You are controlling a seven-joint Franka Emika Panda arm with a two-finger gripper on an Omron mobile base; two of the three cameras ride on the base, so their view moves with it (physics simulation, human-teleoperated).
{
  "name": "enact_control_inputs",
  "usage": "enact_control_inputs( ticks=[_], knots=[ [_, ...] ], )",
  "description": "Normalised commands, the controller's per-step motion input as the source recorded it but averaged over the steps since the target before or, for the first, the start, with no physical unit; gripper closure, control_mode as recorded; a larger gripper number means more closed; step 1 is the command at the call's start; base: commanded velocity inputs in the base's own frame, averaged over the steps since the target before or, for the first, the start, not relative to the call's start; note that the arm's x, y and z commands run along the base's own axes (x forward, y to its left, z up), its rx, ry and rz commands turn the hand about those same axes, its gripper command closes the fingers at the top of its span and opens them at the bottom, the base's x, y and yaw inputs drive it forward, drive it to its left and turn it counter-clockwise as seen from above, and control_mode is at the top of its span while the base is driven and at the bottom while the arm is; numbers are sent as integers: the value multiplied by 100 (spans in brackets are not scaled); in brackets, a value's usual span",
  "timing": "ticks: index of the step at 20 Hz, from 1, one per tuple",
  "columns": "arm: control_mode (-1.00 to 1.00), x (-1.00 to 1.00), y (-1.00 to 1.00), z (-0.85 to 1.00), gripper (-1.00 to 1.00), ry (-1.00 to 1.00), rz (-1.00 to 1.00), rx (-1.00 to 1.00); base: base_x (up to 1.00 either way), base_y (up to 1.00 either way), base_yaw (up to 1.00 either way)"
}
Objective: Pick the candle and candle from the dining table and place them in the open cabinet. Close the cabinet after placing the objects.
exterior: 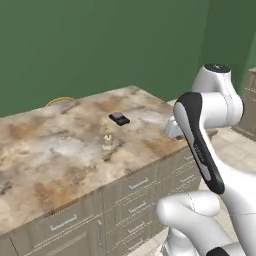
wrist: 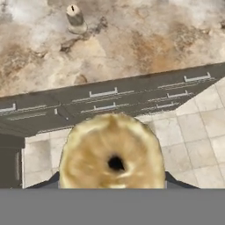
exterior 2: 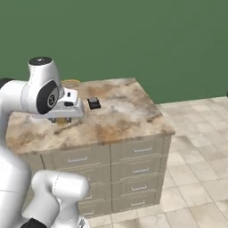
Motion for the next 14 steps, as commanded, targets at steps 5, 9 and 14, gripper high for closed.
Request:
enact_control_inputs(
  ticks=[5,9,14],
  knots=[
    [100,0,0,0,100,0,0,0,2,-15,-94],
    [100,0,0,0,100,0,0,0,0,-24,-91],
    [100,0,0,0,100,0,0,0,9,-25,-87]
  ],
)
